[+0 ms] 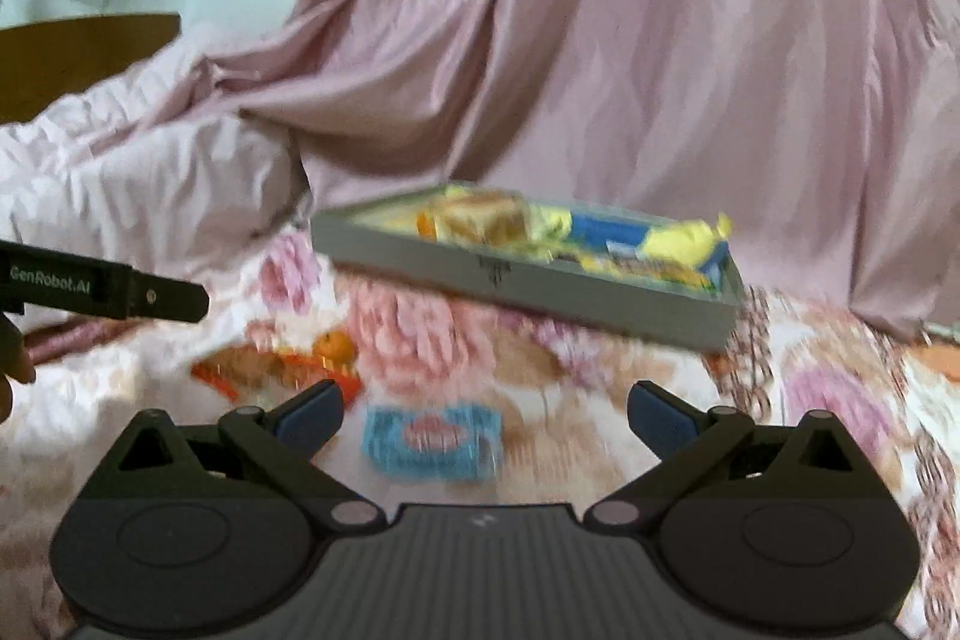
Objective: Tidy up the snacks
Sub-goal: 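Withdraw both grippers from the tray toward the remaining snacks, then move left gripper to the green wrapped cake while right moves to the round rice cake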
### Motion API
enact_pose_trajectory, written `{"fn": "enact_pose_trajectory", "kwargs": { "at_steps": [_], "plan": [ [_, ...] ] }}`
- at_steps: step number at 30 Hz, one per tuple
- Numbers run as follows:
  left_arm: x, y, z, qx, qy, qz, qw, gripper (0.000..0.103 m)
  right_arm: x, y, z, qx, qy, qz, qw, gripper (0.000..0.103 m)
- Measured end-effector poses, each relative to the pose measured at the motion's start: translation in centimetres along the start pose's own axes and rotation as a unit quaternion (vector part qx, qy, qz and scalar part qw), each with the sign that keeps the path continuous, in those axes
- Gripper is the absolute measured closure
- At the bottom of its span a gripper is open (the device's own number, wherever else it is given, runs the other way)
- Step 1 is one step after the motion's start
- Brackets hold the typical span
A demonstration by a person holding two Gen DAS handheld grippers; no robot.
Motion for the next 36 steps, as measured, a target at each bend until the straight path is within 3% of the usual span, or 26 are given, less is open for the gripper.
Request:
{"fn": "enact_pose_trajectory", "kwargs": {
  "at_steps": [7,13,26,36],
  "plan": [
    [2.4,-1.1,0.8,0.034,0.064,0.024,0.9971,0.001,1.3,-0.1,-0.4,0.017,0.043,0.014,0.999,0.000],
    [3.6,-1.3,1.8,0.038,0.089,0.030,0.9949,0.001,1.9,0.1,1.2,0.023,0.086,0.005,0.996,0.000],
    [4.2,-1.0,3.9,0.012,0.104,0.032,0.9940,0.001,3.0,-0.1,4.5,0.009,0.153,0.028,0.988,0.000],
    [4.1,-0.7,5.5,-0.001,0.104,0.030,0.9942,0.001,3.0,-0.3,5.5,0.014,0.162,0.025,0.986,0.000]
  ]
}}
Point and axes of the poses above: each gripper's, at about its wrist camera, not at the fingertips, and z roughly the way its jaws point, y to its left, x to its underside, the point moved 3 cm from there along z, roughly the way its jaws point, and after that the axes turned 7 degrees about -z, right-handed, at the moved point
